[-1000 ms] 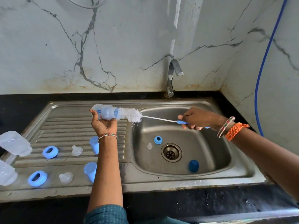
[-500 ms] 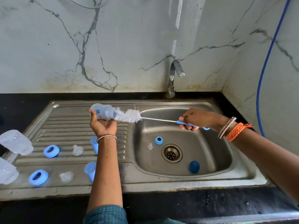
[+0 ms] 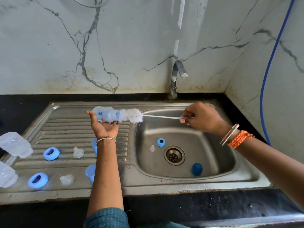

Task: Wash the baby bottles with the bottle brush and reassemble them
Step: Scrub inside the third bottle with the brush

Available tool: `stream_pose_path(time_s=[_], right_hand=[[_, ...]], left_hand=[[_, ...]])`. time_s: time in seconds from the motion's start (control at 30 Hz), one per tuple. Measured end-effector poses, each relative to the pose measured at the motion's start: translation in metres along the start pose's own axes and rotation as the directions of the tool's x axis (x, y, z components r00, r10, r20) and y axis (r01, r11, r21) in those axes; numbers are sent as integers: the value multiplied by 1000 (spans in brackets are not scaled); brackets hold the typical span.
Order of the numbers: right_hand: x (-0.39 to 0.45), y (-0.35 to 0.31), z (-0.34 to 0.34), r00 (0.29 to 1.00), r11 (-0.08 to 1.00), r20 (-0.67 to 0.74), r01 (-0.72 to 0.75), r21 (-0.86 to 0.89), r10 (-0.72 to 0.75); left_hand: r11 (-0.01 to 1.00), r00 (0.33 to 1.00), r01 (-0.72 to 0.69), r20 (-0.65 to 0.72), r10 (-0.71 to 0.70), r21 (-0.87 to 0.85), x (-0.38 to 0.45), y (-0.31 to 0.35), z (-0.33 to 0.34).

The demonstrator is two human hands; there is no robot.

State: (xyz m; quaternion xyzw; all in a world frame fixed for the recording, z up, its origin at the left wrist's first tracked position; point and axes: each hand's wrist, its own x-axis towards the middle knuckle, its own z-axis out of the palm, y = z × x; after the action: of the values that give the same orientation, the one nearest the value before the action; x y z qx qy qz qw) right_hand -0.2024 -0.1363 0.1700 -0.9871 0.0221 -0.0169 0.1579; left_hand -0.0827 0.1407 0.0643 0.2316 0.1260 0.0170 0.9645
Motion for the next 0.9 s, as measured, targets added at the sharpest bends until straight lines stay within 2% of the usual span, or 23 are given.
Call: stream_pose_path(time_s=[0.07,0.1,0.17,0.2,0.23,0.3,0.33,0.37,0.43,0.5,0.53,0.57,0.6,0.7,0.77,0.83,0.9], right_hand=[[-3,-3,2,967,991,-241,56,-119,-84],[-3,-4,3,947,984,-292,89,-154,-131],[-3,-6,2,952,987,-275,109,-119,-138],[-1,-6,-1,980,997,-183,78,-21,-81],[0,-7,-6,1000,993,-15,5,120,-3],[0,-6,-9,951,923,302,-179,340,73],[0,-4,-8,927,893,370,-222,392,68],[0,-3,-8,924,888,379,-210,408,45],[-1,-3,-5,963,933,269,-107,344,11],[-1,0,-2,999,987,36,11,159,-17],[-1,0,-1,996,996,-80,38,86,-31],[-1,-1,-2,990,997,-138,35,69,-25],[1,-1,-3,992,994,-122,4,111,9],[0,-3,-7,979,914,153,-182,362,134],[-4,-7,-7,980,924,171,-160,348,105],[-9,-10,-1,999,984,35,-42,172,36],[-11,-10,4,984,982,-158,53,-182,-82]], left_hand=[[998,998,38,-55,-36,51,2,1,2],[998,995,48,-89,-45,31,3,1,2],[999,992,45,-116,-48,-25,3,0,3],[998,993,35,-108,-40,-46,2,-1,3],[998,995,23,-94,-29,-56,2,-1,2],[995,998,22,-58,-27,-93,2,-2,0],[993,998,29,-43,-34,-117,2,-2,-1],[990,999,29,-34,-34,-137,2,-2,-1],[986,1000,18,-15,-21,-167,2,-1,-1],[987,1000,21,2,-21,-161,1,-1,-1],[986,1000,26,8,-25,-165,0,-2,-1],[984,999,32,11,-31,-174,0,-2,-1],[983,999,38,19,-35,-181,-1,-3,0],[981,999,46,29,-41,-190,1,-4,1],[975,998,60,18,-57,-216,4,-7,0],[971,995,102,30,-98,-214,3,-7,-1],[978,990,138,27,-135,-156,3,-7,0]])
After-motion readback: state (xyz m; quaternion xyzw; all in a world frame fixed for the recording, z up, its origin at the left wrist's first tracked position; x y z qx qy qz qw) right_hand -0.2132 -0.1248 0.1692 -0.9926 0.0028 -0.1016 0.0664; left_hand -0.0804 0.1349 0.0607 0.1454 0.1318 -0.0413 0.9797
